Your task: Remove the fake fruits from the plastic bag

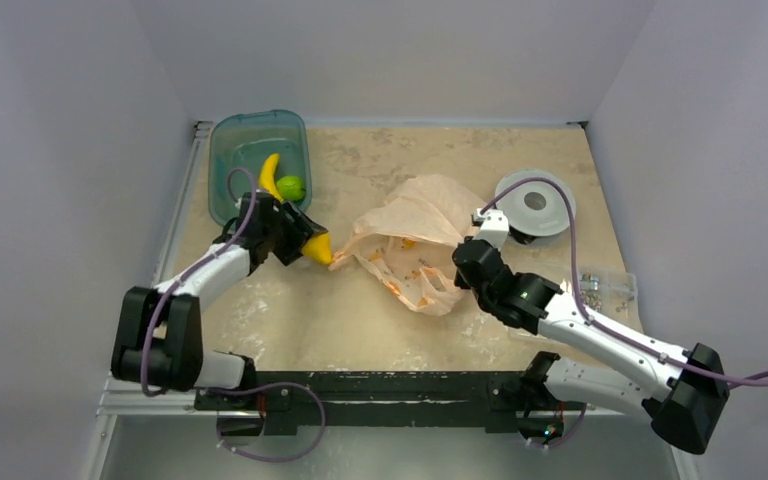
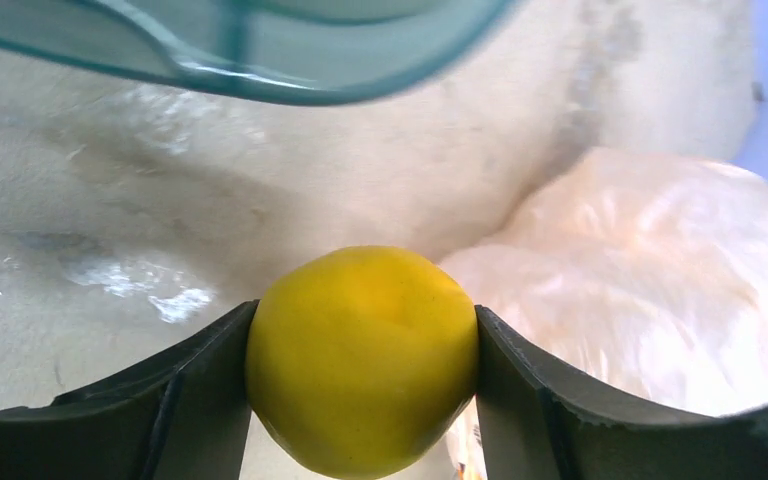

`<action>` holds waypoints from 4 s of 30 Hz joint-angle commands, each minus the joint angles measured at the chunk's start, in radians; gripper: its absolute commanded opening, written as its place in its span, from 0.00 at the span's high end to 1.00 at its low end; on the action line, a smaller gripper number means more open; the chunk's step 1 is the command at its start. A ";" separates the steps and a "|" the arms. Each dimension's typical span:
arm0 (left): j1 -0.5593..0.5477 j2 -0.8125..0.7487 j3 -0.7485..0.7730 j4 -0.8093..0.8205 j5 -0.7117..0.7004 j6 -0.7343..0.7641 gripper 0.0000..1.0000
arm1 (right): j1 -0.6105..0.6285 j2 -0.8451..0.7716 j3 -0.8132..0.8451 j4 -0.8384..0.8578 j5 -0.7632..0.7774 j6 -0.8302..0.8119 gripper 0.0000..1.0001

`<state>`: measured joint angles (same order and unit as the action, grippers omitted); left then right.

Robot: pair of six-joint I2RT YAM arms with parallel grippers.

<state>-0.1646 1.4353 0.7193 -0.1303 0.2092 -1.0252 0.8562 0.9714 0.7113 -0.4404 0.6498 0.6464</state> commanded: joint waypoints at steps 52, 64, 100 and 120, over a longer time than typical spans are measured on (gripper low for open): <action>0.196 0.245 0.925 -0.572 -0.439 0.695 1.00 | -0.003 -0.101 0.046 -0.043 0.004 0.019 1.00; 0.266 0.603 1.144 -0.663 -0.334 0.711 1.00 | -0.003 -0.059 0.075 -0.039 -0.024 0.016 1.00; 0.275 0.448 1.038 -0.668 -0.171 0.745 0.00 | -0.003 -0.037 0.106 -0.128 -0.041 0.023 0.82; 0.083 -0.548 0.614 -0.492 0.302 0.678 0.01 | -0.003 -0.266 0.408 -0.279 -0.125 -0.136 0.01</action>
<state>0.0010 1.0309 1.3670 -0.6960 0.4423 -0.3321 0.8562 0.8013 1.0168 -0.7055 0.5274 0.5686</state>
